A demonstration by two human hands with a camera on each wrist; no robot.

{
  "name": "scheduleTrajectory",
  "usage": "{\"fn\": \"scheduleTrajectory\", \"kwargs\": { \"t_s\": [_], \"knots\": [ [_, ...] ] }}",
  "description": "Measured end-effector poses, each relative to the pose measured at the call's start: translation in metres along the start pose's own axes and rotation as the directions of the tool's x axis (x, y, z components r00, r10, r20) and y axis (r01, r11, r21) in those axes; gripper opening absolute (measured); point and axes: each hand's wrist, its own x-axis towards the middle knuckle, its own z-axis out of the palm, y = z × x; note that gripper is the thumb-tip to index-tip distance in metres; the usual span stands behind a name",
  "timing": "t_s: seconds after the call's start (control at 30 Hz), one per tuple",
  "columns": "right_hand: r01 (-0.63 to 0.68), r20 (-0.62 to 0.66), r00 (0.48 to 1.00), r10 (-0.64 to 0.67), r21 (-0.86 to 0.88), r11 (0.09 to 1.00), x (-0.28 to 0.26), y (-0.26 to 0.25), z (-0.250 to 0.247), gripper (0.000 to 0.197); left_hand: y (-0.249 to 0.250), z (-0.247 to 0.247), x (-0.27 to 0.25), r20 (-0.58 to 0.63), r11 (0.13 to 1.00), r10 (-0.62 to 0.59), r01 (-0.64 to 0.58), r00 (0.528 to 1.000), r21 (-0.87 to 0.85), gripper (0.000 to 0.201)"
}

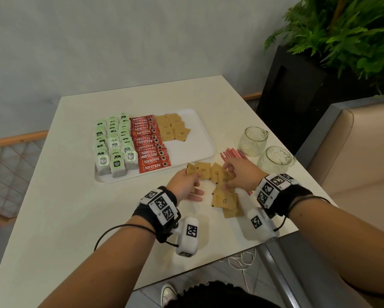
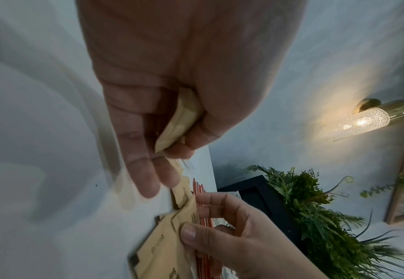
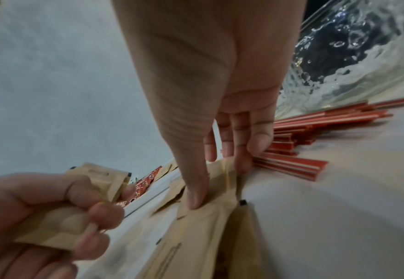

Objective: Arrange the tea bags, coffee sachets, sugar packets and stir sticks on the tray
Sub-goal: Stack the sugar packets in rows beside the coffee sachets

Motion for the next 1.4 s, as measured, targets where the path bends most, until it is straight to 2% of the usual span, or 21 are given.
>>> {"fn": "scheduleTrajectory", "kwargs": {
  "t_s": [0.1, 0.17, 0.27, 0.33, 0.4, 0.53, 0.6, 0.63, 0.73, 0.8, 0.9, 0.97, 1.0, 1.1, 1.2, 1.3, 1.4],
  "knots": [
    [-0.025, 0.020, 1.000, 0.024, 0.043, 0.999, 0.004, 0.001, 0.000, 0.064, 0.000, 0.002, -0.001, 0.027, 0.999, -0.002, 0.001, 1.000, 0.032, 0.009],
    [-0.030, 0.020, 0.999, 0.029, 0.063, 0.998, 0.005, 0.003, 0.000, 0.056, 0.000, 0.003, 0.000, 0.032, 0.997, 0.014, -0.016, 0.999, 0.073, 0.016],
    [0.001, -0.012, 1.000, 0.000, 0.072, 0.997, 0.003, 0.002, -0.006, 0.025, -0.001, 0.001, 0.001, 0.010, 0.965, 0.086, -0.085, 0.996, 0.246, 0.035],
    [0.015, 0.028, 0.999, -0.018, 0.103, 0.995, -0.002, -0.003, -0.016, 0.024, 0.000, 0.000, 0.000, 0.018, 0.924, 0.156, -0.152, 0.988, 0.351, 0.046],
    [0.053, 0.089, 0.994, -0.064, 0.125, 0.991, -0.007, -0.011, -0.025, 0.017, 0.002, 0.002, -0.003, 0.072, 0.902, 0.213, -0.224, 0.974, 0.369, 0.049],
    [0.109, 0.220, 0.957, -0.189, 0.330, 0.938, -0.018, -0.031, -0.029, 0.009, 0.005, 0.012, -0.007, 0.247, 0.914, 0.200, -0.271, 0.948, 0.301, 0.034],
    [0.095, 0.217, 0.957, -0.191, 0.386, 0.918, -0.020, -0.036, -0.025, 0.012, 0.004, 0.016, -0.008, 0.300, 0.932, 0.178, -0.258, 0.937, 0.254, 0.018],
    [0.085, 0.206, 0.963, -0.174, 0.381, 0.921, -0.021, -0.037, -0.024, 0.014, 0.004, 0.017, -0.010, 0.303, 0.936, 0.169, -0.249, 0.938, 0.250, 0.012],
    [0.020, 0.192, 0.977, -0.092, 0.346, 0.938, -0.022, -0.036, -0.019, 0.021, -0.003, 0.016, -0.006, 0.227, 0.940, 0.119, -0.183, 0.967, 0.286, 0.008],
    [-0.018, 0.205, 0.978, -0.046, 0.297, 0.955, -0.023, -0.035, -0.015, 0.026, -0.006, 0.012, -0.002, 0.219, 0.957, 0.078, -0.134, 0.973, 0.256, 0.006],
    [-0.029, 0.220, 0.975, 0.036, -0.038, 0.999, -0.026, -0.032, -0.012, 0.034, -0.008, 0.008, 0.000, 0.219, 0.978, 0.059, -0.101, 0.974, 0.185, 0.012],
    [-0.030, 0.243, 0.966, 0.089, -0.234, 0.972, -0.026, -0.028, -0.006, 0.044, -0.008, 0.005, 0.002, 0.192, 0.986, 0.065, -0.094, 0.979, 0.141, 0.015],
    [-0.030, 0.241, 0.966, 0.098, -0.273, 0.961, -0.026, -0.027, -0.004, 0.049, -0.009, 0.003, 0.003, 0.171, 0.989, 0.060, -0.081, 0.984, 0.120, 0.017],
    [-0.023, 0.215, 0.973, 0.088, -0.290, 0.957, -0.024, -0.027, -0.002, 0.054, -0.010, -0.001, 0.008, 0.112, 0.995, 0.046, -0.056, 0.993, 0.084, 0.021],
    [-0.033, 0.222, 0.971, 0.087, -0.237, 0.971, -0.021, -0.027, -0.003, 0.051, -0.009, -0.003, 0.010, 0.068, 0.996, 0.058, -0.062, 0.996, 0.066, 0.016],
    [-0.017, 0.245, 0.968, 0.055, -0.155, 0.988, -0.016, -0.027, -0.006, 0.036, -0.008, -0.005, 0.011, 0.065, 0.995, 0.070, -0.074, 0.995, 0.064, 0.010],
    [0.008, 0.244, 0.970, 0.013, -0.085, 0.996, -0.010, -0.029, -0.013, 0.016, -0.008, -0.008, 0.014, 0.051, 0.973, 0.147, -0.154, 0.988, 0.172, 0.014]
  ]
}}
